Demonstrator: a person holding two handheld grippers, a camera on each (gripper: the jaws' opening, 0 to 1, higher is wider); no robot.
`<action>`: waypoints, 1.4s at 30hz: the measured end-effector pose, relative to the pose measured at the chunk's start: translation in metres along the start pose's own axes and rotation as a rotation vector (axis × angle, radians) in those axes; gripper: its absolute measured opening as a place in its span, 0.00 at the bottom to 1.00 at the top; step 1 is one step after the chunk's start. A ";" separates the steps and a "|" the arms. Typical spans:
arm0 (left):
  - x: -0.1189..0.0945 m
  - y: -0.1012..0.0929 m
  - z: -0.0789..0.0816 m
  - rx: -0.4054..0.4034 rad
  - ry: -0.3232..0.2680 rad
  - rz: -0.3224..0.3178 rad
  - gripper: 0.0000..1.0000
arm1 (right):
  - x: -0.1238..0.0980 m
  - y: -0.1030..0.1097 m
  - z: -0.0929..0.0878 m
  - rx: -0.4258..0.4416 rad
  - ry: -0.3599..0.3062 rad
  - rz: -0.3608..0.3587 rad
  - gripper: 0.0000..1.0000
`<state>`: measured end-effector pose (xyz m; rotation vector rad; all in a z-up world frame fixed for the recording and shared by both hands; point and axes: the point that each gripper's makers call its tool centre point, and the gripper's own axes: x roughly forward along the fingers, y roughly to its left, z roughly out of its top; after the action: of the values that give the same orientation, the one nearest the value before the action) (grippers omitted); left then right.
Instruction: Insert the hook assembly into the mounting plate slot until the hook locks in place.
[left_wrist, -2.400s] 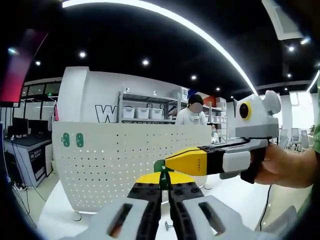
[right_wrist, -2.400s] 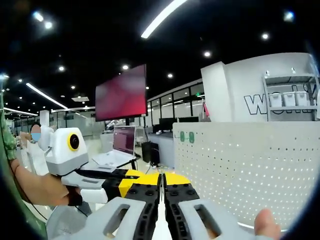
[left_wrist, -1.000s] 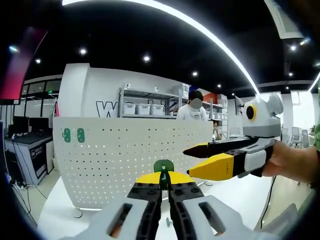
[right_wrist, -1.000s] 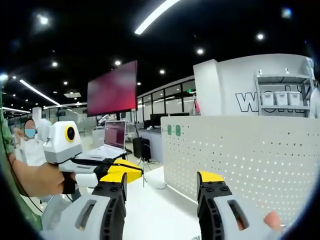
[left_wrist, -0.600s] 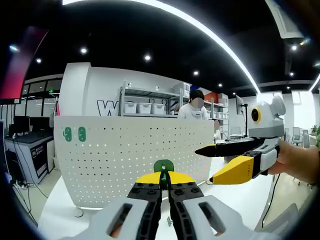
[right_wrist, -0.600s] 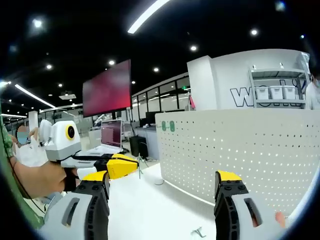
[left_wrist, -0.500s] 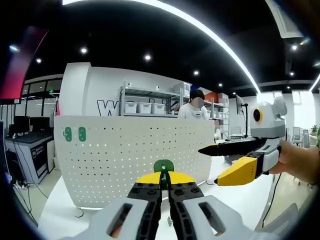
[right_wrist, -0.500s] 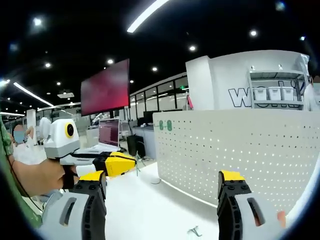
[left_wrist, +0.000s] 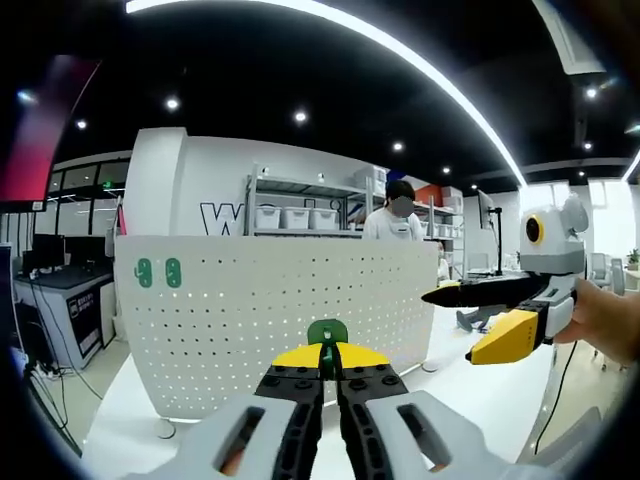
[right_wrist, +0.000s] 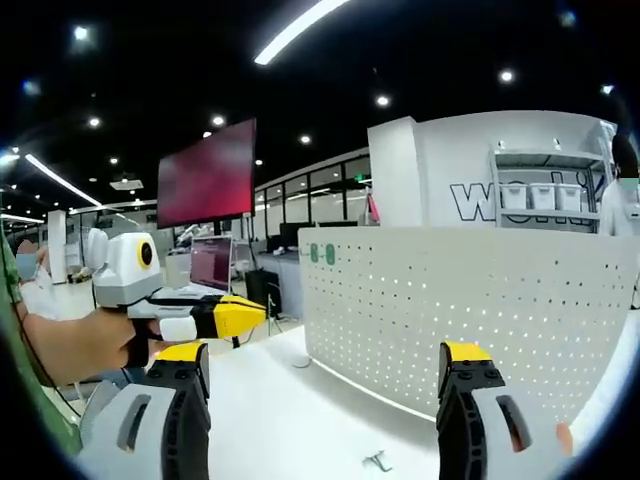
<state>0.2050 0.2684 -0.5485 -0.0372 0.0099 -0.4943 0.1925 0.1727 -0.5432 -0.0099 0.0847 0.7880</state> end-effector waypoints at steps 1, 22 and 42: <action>0.000 0.003 0.001 0.001 -0.002 0.008 0.03 | 0.000 0.000 0.000 -0.002 0.000 0.001 0.97; 0.025 0.058 0.032 0.027 -0.056 0.138 0.03 | -0.001 -0.009 0.001 -0.006 0.003 -0.014 0.95; 0.065 0.091 0.053 0.069 -0.086 0.214 0.03 | -0.002 -0.020 0.009 -0.027 -0.006 -0.024 0.95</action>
<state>0.3065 0.3198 -0.4993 0.0105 -0.0868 -0.2781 0.2059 0.1577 -0.5342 -0.0346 0.0683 0.7650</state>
